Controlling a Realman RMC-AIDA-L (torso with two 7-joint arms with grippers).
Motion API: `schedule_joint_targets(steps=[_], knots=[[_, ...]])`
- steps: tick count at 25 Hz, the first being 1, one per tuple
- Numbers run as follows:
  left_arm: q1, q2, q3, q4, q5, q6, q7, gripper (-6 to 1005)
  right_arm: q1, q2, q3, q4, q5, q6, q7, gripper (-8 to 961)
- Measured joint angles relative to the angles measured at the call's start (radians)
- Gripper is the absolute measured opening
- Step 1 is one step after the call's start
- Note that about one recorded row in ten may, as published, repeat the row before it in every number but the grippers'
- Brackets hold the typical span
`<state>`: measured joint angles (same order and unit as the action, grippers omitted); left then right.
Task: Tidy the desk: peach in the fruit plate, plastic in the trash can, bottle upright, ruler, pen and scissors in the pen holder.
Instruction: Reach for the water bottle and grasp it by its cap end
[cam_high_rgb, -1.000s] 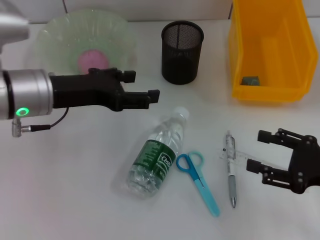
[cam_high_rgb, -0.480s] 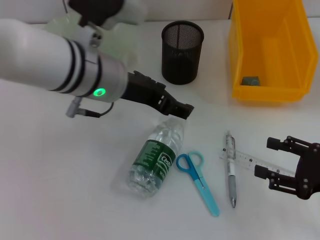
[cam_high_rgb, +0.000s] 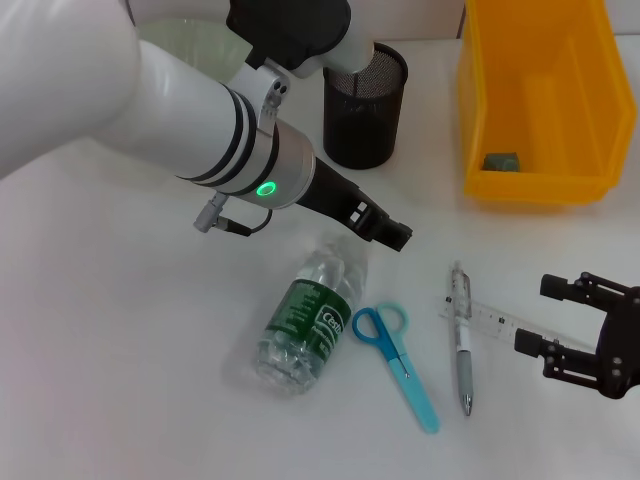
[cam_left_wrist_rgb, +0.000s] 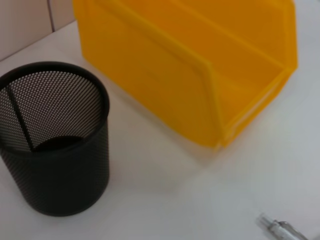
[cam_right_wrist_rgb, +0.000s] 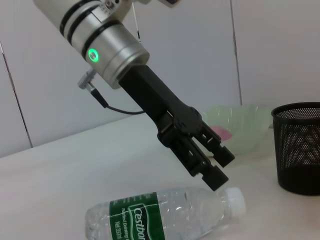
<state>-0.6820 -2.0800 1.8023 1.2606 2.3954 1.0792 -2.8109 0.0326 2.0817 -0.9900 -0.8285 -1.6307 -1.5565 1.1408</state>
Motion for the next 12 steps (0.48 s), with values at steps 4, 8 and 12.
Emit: schedule_joint_targets(steps=[4, 8, 12], knots=[[-0.018, 0.0, 0.009, -0.061, 0.001, -0.045, 0.004, 872, 0.004, 0.0, 0.0, 0.0, 0.0, 0.0, 0.0, 754], [-0.041, 0.0, 0.011, -0.142, -0.002, -0.085, 0.007, 872, 0.004, 0.0, 0.001, 0.0, 0.0, -0.001, -0.001, 754], [-0.061, 0.0, 0.016, -0.196, -0.004, -0.096, 0.007, 872, 0.006, 0.0, 0.001, 0.0, 0.0, -0.001, -0.001, 754]])
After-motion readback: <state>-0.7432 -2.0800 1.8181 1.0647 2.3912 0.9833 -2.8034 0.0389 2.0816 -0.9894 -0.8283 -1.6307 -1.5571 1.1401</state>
